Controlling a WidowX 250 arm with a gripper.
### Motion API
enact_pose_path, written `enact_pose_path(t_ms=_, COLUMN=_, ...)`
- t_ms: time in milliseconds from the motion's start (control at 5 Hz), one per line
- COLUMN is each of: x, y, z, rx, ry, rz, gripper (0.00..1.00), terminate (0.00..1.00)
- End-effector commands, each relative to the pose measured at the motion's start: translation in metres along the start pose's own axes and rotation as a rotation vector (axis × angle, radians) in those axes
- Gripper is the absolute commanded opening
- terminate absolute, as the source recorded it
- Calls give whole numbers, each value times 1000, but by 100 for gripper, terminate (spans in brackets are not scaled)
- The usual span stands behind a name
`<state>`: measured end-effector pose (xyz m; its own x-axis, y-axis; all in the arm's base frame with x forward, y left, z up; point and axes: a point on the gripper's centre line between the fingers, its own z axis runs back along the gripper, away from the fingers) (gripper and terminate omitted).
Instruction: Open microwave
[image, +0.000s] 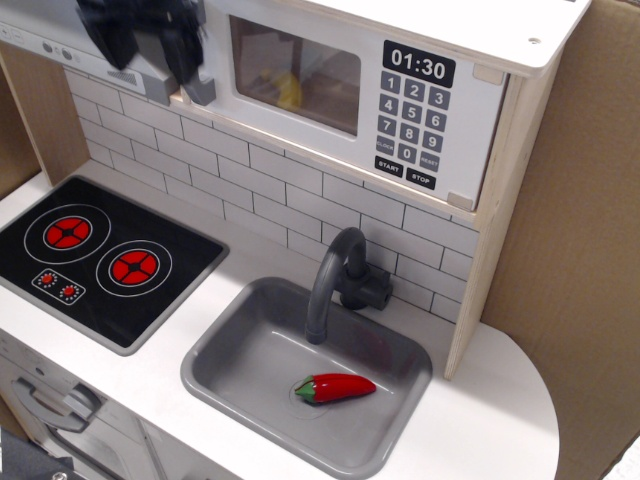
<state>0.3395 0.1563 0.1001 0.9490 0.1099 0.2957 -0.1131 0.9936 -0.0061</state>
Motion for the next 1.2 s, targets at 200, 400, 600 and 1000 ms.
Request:
enact_pose_path(t_ms=200, x=33, y=19, z=4, rx=-4, ry=-58, rz=-4, gripper=100, terminate=0)
enact_pose_path(t_ms=400, x=35, y=15, z=2, rx=-50, ry=-43, rz=-35, gripper=100, terminate=0)
enact_pose_path(t_ms=600, x=37, y=11, z=-3, rx=-45, ry=-64, rz=-52, gripper=100, terminate=0)
enact_pose_path(t_ms=1000, x=39, y=11, z=-4, rx=-42, ry=-107, rz=-37, gripper=0, terminate=0)
